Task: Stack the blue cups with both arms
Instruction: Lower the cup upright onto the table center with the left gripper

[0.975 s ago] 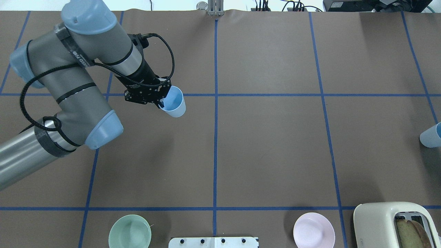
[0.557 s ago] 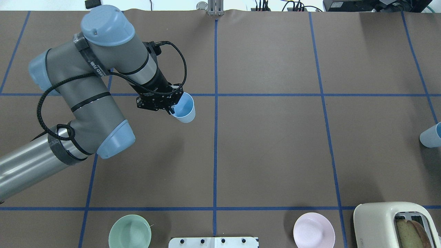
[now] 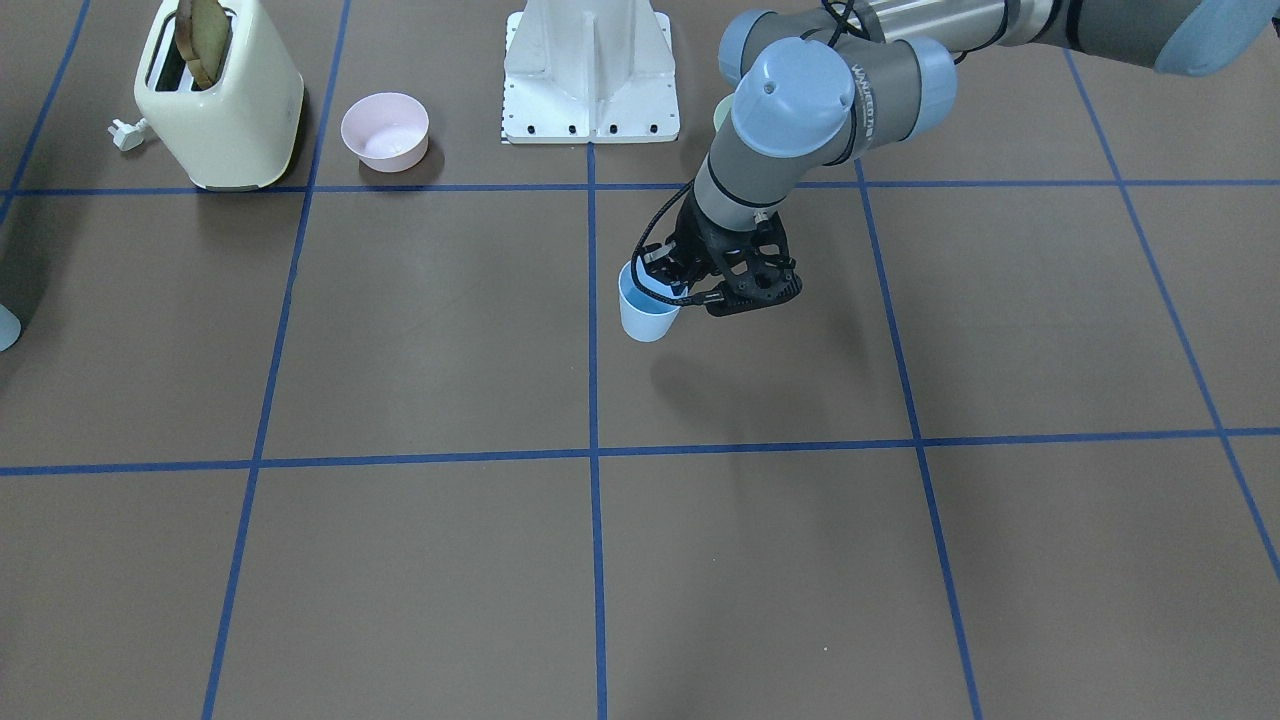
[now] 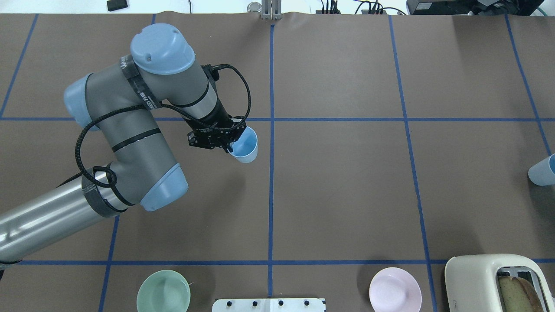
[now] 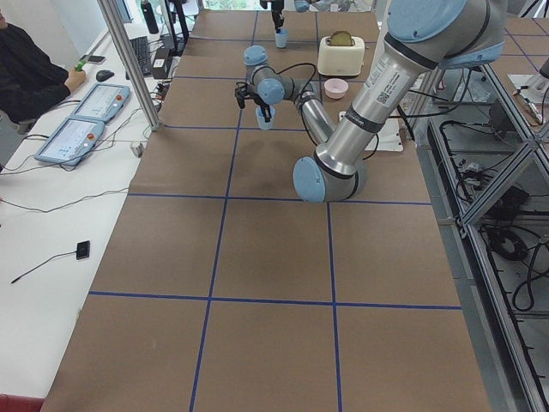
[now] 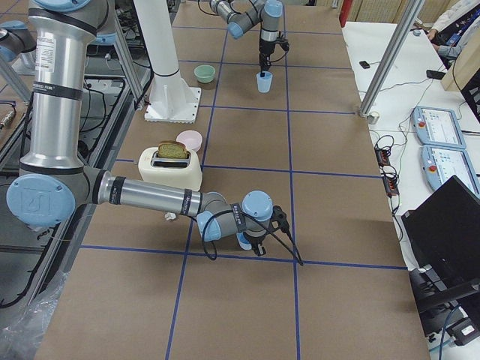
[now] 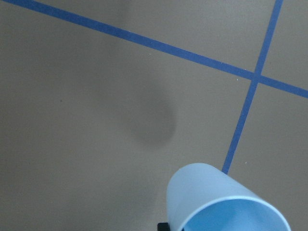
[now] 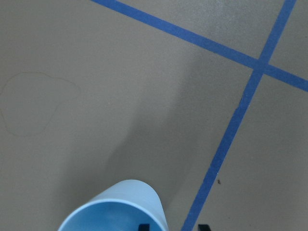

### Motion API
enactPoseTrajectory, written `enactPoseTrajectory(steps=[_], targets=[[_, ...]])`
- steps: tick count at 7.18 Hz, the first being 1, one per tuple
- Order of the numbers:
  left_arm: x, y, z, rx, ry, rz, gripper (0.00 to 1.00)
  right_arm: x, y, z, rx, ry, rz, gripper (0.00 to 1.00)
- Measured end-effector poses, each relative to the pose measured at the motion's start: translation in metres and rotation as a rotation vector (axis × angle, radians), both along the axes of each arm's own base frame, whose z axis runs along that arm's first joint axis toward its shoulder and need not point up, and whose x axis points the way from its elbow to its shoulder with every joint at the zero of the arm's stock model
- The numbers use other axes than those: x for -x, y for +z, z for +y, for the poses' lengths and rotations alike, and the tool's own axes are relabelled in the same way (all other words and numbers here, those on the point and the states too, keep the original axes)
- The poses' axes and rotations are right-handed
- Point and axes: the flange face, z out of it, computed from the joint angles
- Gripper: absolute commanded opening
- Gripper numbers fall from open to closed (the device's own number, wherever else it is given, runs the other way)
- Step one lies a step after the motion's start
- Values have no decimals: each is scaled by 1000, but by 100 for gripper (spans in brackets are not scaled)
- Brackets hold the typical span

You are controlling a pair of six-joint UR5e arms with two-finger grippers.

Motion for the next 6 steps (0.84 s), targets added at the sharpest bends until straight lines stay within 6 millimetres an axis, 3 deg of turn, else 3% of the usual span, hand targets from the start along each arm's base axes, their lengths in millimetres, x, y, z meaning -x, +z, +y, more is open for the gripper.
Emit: enactPoseTrajectory(steps=[4,6], targets=[[-39,-14,4,-3,16,-16,0,1,-7,-6,-16,0,-4,0],[-57,-10,10,-29,11,-20,0,3,-23,-12,-38,1,-17,0]])
